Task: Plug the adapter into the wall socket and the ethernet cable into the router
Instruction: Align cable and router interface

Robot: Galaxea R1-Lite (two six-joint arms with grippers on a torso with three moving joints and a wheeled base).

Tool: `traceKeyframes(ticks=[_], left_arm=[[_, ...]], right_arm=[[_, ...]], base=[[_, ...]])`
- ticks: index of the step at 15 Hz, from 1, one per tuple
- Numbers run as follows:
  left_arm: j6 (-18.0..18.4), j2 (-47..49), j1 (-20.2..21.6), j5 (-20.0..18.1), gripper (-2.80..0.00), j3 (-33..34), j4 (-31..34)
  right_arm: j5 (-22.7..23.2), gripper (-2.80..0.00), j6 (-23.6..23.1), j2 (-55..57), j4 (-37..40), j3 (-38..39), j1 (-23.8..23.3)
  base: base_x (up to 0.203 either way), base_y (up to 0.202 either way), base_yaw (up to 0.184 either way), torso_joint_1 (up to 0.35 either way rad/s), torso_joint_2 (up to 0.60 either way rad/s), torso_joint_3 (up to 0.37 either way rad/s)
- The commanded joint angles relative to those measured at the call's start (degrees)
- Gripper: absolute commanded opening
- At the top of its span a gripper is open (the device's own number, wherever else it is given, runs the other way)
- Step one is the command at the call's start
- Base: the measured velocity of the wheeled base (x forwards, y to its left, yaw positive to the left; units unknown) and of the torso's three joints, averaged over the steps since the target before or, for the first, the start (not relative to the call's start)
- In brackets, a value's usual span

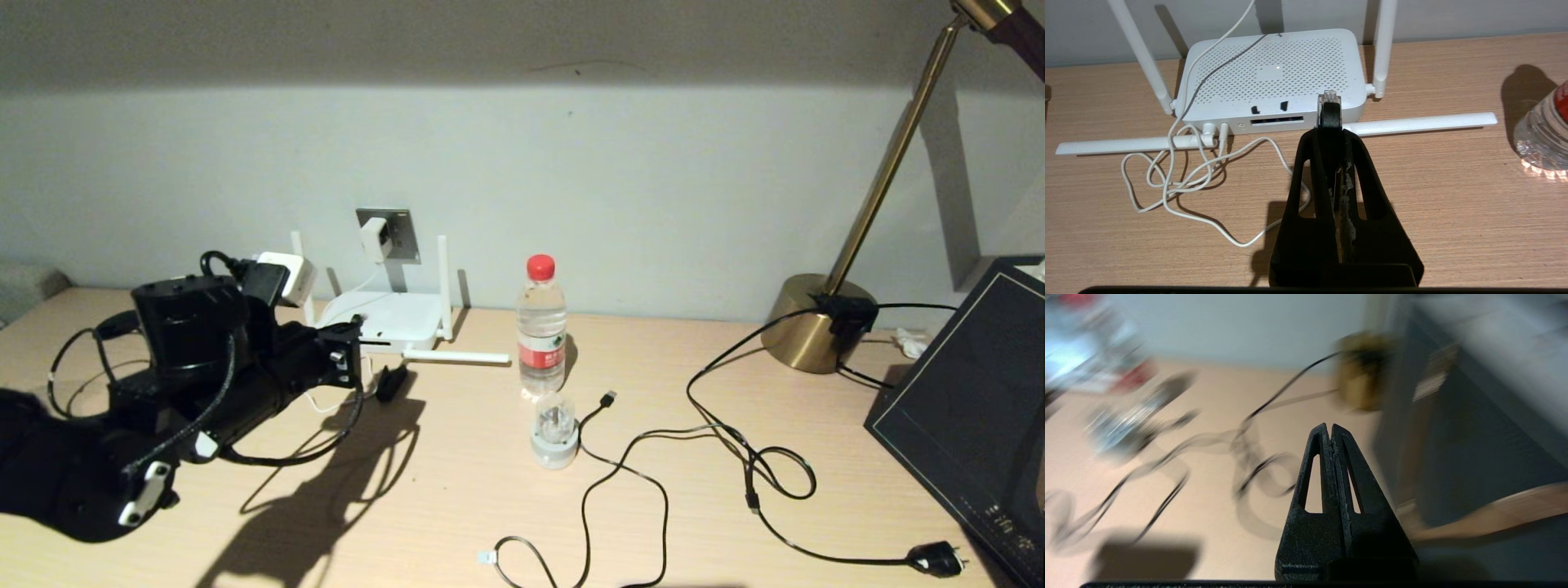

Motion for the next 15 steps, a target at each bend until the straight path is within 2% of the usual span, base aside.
traceKeyframes(ticks=[1,3,5,7,12,13,15], left_arm=[[-0.02,0.78,0.37,0.02,-2.8,-0.05,-0.28],[-0.11,1.46,0.7,-0.04,-2.8,-0.05,-0.28],[-0.54,1.53,0.81,-0.28,-2.8,-0.22,-0.11],[-3.24,1.58,0.81,-2.08,-2.8,-0.3,0.23],[-5.24,2.8,0.84,-2.95,-2.8,-0.55,0.25],[-5.12,2.99,0.9,-2.44,-2.8,-0.59,0.22],[-5.12,3.07,1.17,-1.38,-2.8,-0.73,0.16]], right_arm=[[7.95,-2.8,-0.69,-5.75,-0.01,5.18,-0.08],[11.16,-2.8,-3.99,-7.04,-0.01,11.29,-0.13],[10.42,-2.8,-6.44,-9.69,-0.01,17.26,-0.27],[9.68,-2.8,-8.11,-13.88,0.09,21.33,-0.28],[9.16,-2.8,-7.47,-23.17,1.46,23.36,-0.39],[7.64,-2.8,-7.71,-26.15,1.84,23.3,-0.43],[-0.63,-2.8,-9.22,-27.52,1.64,24.92,-0.51]], base=[[0.0,0.0,0.0,0.0,0.0,0.0],[0.0,0.0,0.0,0.0,0.0,0.0],[0.0,0.0,0.0,0.0,0.0,0.0],[0.0,0.0,0.0,0.0,0.0,0.0],[0.0,0.0,0.0,0.0,0.0,0.0],[0.0,0.0,0.0,0.0,0.0,0.0],[0.0,0.0,0.0,0.0,0.0,0.0]])
